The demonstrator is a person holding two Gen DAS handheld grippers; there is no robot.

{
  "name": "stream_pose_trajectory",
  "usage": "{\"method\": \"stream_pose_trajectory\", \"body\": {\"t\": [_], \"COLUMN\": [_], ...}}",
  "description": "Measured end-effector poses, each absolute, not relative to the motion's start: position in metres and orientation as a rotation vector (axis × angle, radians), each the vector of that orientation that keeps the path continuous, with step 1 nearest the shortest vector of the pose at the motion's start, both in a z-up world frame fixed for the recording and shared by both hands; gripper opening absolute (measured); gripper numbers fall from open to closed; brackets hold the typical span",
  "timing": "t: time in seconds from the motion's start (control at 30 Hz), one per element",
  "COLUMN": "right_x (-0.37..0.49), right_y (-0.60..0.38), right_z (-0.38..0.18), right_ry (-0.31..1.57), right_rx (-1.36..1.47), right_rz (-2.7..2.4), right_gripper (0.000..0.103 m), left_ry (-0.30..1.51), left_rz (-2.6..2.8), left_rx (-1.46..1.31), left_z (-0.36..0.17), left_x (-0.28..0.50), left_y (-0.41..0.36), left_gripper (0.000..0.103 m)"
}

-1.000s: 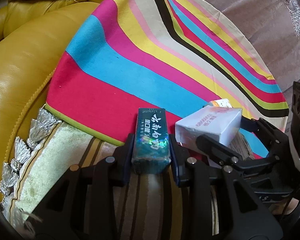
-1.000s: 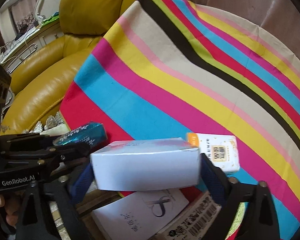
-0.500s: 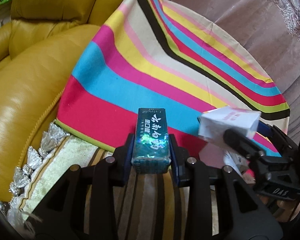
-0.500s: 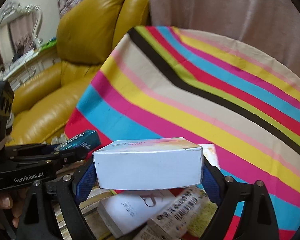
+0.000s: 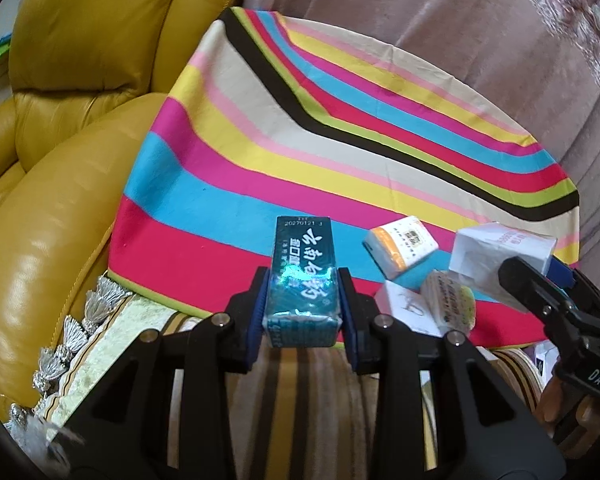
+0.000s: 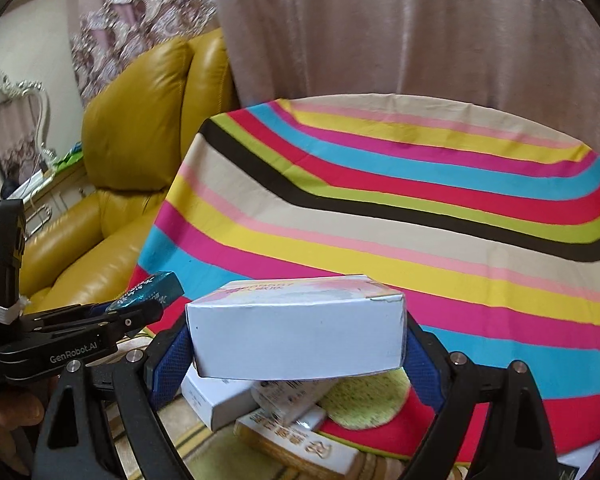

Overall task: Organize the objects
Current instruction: 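Grasp the teal box with the left gripper while right grasps a white box, then carry the teal box and white box over the purple box with both grippers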

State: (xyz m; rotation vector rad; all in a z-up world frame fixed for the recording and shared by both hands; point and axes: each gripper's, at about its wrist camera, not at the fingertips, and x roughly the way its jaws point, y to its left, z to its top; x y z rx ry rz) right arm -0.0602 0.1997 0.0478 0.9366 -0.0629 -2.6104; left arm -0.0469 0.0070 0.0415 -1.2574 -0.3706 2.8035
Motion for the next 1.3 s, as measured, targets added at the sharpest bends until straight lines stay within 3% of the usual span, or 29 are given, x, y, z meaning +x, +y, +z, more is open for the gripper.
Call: {"method": "stream_pose_trajectory", "body": {"t": [1.3], "right_x": [0.04], "right_y": [0.371], "right_z": [0.042], "right_ry": [-0.416], "right_rx": [1.089], "right_rz": [-2.917], "right_gripper": [0.091], "left_ry": [-0.052], "left_rz": [2.5], "left_rx": [-1.184], "left_z": [0.057], "left_x": [-0.038], "left_y": [0.177], "left_gripper": [0.037]}}
